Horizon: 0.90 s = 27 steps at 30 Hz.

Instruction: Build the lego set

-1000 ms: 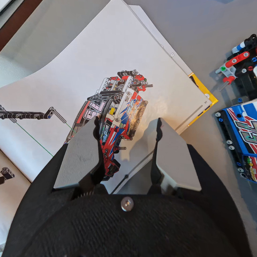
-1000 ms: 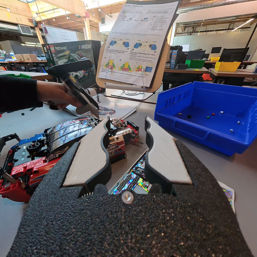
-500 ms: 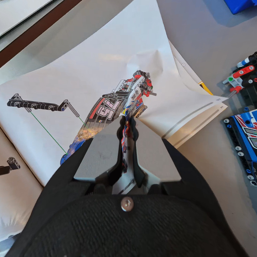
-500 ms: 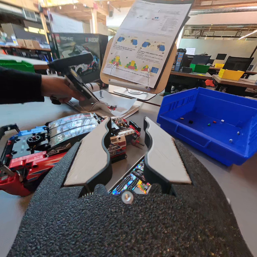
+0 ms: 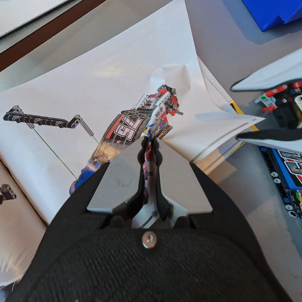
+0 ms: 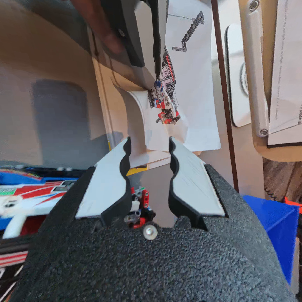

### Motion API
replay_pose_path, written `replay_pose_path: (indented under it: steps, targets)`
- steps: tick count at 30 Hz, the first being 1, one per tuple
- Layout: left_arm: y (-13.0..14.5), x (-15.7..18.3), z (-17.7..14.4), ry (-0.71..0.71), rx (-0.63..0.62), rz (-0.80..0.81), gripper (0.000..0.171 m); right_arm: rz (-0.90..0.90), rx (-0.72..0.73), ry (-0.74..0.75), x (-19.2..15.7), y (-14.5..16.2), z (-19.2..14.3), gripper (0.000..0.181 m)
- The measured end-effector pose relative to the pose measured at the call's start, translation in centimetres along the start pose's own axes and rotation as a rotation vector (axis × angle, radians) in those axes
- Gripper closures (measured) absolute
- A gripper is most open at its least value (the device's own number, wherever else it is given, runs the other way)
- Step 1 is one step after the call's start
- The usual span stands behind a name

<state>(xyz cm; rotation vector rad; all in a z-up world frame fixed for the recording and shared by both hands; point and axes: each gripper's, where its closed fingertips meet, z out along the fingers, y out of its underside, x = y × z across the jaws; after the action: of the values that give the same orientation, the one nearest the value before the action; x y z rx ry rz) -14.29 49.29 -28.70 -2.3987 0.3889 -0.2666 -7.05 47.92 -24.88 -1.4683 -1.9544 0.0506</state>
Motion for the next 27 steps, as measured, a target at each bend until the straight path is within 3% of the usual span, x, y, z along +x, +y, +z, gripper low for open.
replay_pose_path:
  steps: [2, 3, 5, 7, 9, 12, 14, 17, 18, 20, 22, 25, 27]
  targets:
    - [0.0, 0.0, 0.0, 0.012, 0.010, -0.016, 0.166, -0.030, -0.011, -0.040, -0.1, -0.5, 0.8, 0.176]
    - [0.0, 0.1, -0.1, 0.020, 0.009, -0.026, 0.166, -0.038, -0.027, -0.039, 0.2, -0.6, 0.9, 0.181]
    - [0.1, 0.6, -0.9, 0.073, 0.004, -0.034, 0.159, -0.019, -0.050, -0.016, 1.4, -1.1, 0.3, 0.181]
    - [-1.9, 2.3, -3.9, 0.199, 0.151, -0.056, 0.148, 0.013, -0.006, 0.035, 3.3, -2.8, -1.4, 0.181]
    - [-3.9, 2.9, -8.2, 0.237, 0.304, -0.071, 0.108, 0.027, 0.064, 0.082, 5.0, -5.1, -3.5, 0.181]
    - [-3.8, 4.1, -11.5, 0.181, 0.296, 0.076, 0.094, 0.006, 0.123, 0.114, 6.1, -8.4, -5.3, 0.181]
    - [-3.5, 3.9, -12.0, 0.044, 0.262, 0.192, 0.091, -0.027, 0.154, 0.133, 6.2, -10.6, -6.0, 0.181]
    - [-3.6, 0.7, -12.7, -0.253, 0.248, 0.308, 0.113, -0.040, 0.222, 0.125, 5.2, -14.1, -7.0, 0.181]
    - [-3.5, 0.5, -12.8, -0.254, 0.255, 0.303, 0.125, -0.037, 0.246, 0.124, 4.9, -15.1, -7.3, 0.181]
    - [-3.1, 0.3, -13.4, -0.229, 0.283, 0.263, 0.171, -0.017, 0.294, 0.121, 4.5, -16.8, -8.2, 0.181]
    - [-3.0, -0.9, -14.6, -0.257, 0.343, 0.203, 0.171, 0.029, 0.317, 0.151, 5.0, -17.7, -9.1, 0.176]
    - [-1.8, -3.7, -16.5, -0.309, 0.368, 0.131, 0.171, 0.112, 0.340, 0.179, 5.5, -17.8, -11.2, 0.150]
    - [-0.4, -6.2, -17.6, -0.336, 0.373, 0.076, 0.171, 0.168, 0.386, 0.197, 5.9, -17.3, -13.1, 0.155]
